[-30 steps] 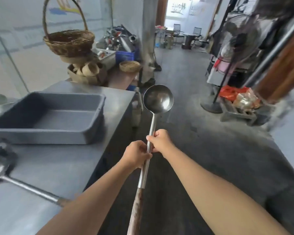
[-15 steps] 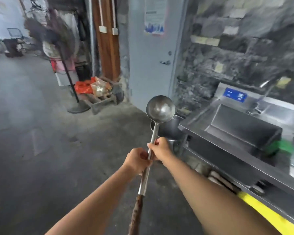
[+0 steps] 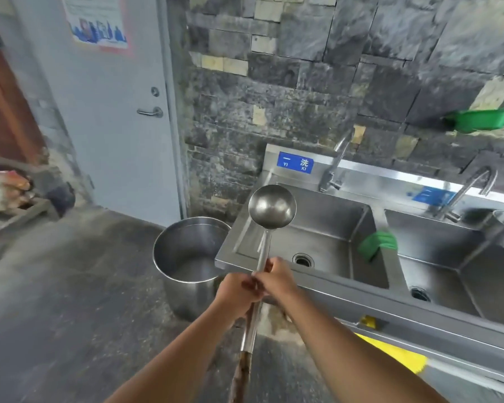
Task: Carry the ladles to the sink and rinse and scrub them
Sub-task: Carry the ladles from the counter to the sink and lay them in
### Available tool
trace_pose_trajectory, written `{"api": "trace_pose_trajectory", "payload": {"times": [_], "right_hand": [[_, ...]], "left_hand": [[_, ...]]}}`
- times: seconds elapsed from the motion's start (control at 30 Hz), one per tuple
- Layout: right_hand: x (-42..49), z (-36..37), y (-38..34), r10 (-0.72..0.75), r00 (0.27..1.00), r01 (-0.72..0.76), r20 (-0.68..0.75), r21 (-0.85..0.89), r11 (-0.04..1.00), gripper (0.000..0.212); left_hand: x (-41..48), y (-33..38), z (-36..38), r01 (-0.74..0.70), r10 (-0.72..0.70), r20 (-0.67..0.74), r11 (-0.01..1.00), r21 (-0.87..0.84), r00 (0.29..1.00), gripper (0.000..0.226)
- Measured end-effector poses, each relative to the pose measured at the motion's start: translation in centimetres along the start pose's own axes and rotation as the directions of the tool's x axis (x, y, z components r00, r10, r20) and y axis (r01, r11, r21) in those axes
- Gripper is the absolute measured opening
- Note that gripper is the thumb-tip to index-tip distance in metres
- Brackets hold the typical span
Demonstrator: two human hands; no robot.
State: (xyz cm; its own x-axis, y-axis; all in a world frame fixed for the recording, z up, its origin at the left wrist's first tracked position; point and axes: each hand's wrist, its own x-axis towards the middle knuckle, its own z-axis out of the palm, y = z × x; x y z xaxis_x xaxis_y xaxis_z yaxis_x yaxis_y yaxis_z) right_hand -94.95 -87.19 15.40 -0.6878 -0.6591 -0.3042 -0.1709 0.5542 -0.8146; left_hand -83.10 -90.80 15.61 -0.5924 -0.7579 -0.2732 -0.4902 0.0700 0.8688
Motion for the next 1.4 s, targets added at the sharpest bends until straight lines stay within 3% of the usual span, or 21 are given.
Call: {"api": "trace_pose_trajectory", "payload": {"times": [0.27,0.4,0.5,0.6,0.73,0.8,0.87,0.97,1.07,1.23,1.4], "right_hand": [[11.7,-2.5,-0.2,0.106,0.991,-0.103,-0.081,0.038,0.994,0.039],[18.6,-3.9,0.5,0.142,0.989,-0.138,-0.046,0.077,0.987,0.031],[23.8,-4.8,0.8,0.139,0.99,-0.137,-0.02,0.07,0.988,0.01],[29.9,-5.1,2.1,0.153,0.987,-0.155,0.038,0.036,0.987,0.029],[36.6,-5.9,4.5,0.24,0.964,-0.238,0.111,-0.028,0.971,0.022],[39.0,-5.8,5.8,0.263,0.955,-0.264,0.137,-0.018,0.964,0.015],[41.1,-5.3,7.1,0.302,0.942,-0.305,0.146,-0.003,0.952,0.021],[43.5,-4.6,8.6,0.337,0.927,-0.343,0.164,0.005,0.939,0.003],[46.3,-3.5,10.1,0.36,0.915,-0.372,0.182,0.034,0.928,0.018],[50.0,-1.4,12.1,0.385,0.909,-0.399,0.161,0.058,0.915,0.015],[52.6,0.6,14.0,0.41,0.899,-0.425,0.153,0.081,0.902,0.016]], "left_hand": [[12.6,3.2,2.5,0.054,-0.046,0.149,0.997,-0.051,0.988,0.008],[19.6,4.2,4.8,0.145,-0.131,0.172,0.987,-0.073,0.976,0.012],[25.0,4.8,6.4,0.188,-0.177,0.158,0.981,-0.056,0.971,0.012],[31.1,4.9,8.5,0.254,-0.247,0.142,0.966,-0.038,0.959,0.013],[37.4,4.6,11.9,0.343,-0.342,0.132,0.939,0.018,0.93,0.007],[39.4,4.3,13.2,0.375,-0.375,0.125,0.927,0.027,0.918,0.009],[41.3,3.6,14.3,0.405,-0.406,0.119,0.914,0.03,0.906,0.014],[43.8,2.2,15.8,0.467,-0.462,0.13,0.884,-0.009,0.877,0.018],[46.4,0.6,16.9,0.519,-0.507,0.146,0.853,-0.059,0.85,0.018],[50.0,-1.6,17.5,0.535,-0.518,0.192,0.844,-0.046,0.834,0.014],[53.2,-3.9,18.5,0.529,-0.512,0.17,0.846,-0.071,0.842,0.041]]}}
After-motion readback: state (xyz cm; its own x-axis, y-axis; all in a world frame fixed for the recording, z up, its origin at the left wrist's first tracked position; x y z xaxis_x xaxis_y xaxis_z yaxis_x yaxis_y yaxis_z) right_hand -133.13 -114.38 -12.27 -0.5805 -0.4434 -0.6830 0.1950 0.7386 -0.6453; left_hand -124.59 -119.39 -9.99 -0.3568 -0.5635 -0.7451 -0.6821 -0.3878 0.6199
